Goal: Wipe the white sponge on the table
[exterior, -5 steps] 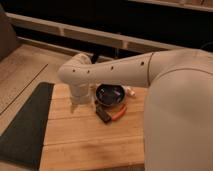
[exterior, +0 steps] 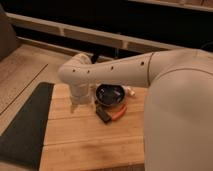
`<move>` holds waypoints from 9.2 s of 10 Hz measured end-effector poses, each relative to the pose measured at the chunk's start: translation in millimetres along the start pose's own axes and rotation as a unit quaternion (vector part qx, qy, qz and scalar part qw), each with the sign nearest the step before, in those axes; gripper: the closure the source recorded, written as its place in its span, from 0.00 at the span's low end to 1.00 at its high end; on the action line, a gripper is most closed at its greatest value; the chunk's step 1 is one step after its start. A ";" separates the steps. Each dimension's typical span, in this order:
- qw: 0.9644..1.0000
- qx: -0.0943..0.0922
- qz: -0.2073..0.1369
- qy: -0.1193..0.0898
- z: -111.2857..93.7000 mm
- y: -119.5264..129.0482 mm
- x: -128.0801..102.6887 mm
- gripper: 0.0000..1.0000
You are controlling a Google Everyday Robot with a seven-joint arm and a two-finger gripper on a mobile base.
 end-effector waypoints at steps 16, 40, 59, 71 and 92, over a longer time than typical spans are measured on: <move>1.000 -0.001 -0.019 -0.021 -4.4 0.1 -12.6 0.35; 0.954 -0.056 -0.284 -0.075 53.6 39.4 -198.9 0.35; 0.943 0.022 -0.331 0.032 147.5 37.9 -210.5 0.35; 0.947 0.044 -0.307 0.082 161.3 30.1 -216.1 0.78; 0.937 0.109 -0.315 0.100 136.6 21.4 -235.7 1.00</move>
